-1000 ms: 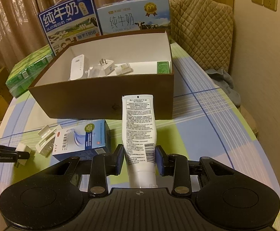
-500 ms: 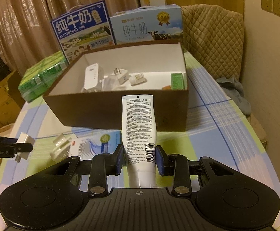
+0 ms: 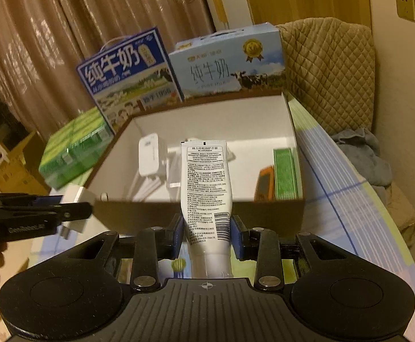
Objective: Organize rigid objects
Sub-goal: 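Carry the white plug with left tool and the tube with right tool into the brown box, then lower the plug and tube into the box and open both tools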
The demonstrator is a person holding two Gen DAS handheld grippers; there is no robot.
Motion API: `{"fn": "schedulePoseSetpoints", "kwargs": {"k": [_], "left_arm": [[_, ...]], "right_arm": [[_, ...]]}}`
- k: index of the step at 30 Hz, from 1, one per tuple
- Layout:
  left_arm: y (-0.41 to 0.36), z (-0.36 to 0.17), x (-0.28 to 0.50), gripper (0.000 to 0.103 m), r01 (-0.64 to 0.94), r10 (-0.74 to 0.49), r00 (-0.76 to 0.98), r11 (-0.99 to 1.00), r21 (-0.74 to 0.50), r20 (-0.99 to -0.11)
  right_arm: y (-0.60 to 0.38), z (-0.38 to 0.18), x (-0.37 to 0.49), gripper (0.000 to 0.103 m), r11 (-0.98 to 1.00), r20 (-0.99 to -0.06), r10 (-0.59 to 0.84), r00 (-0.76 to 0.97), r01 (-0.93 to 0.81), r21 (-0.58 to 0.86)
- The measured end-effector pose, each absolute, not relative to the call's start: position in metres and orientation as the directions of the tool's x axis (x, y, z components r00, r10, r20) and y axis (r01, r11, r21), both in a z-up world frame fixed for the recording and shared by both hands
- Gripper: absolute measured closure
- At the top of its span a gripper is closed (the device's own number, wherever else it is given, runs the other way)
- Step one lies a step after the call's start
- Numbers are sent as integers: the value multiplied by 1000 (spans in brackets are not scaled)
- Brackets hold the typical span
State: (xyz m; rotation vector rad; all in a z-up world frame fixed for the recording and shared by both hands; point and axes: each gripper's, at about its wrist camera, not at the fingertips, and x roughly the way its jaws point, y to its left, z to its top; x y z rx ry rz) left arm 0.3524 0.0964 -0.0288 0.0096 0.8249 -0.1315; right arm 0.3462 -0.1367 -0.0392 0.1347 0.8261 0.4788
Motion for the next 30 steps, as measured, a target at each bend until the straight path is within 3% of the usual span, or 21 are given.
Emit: {"fn": "schedulePoseSetpoints", "kwargs": {"k": [13, 30], "left_arm": [[50, -40, 445, 67, 157, -152, 625, 985, -68, -766], [42, -111, 519, 67, 142, -137, 497, 987, -75, -857]], "right_arm": [[-137, -42, 438, 72, 883, -686, 464, 560, -228, 411], [-115, -102, 507, 72, 935, -816, 356, 456, -184, 305]]}}
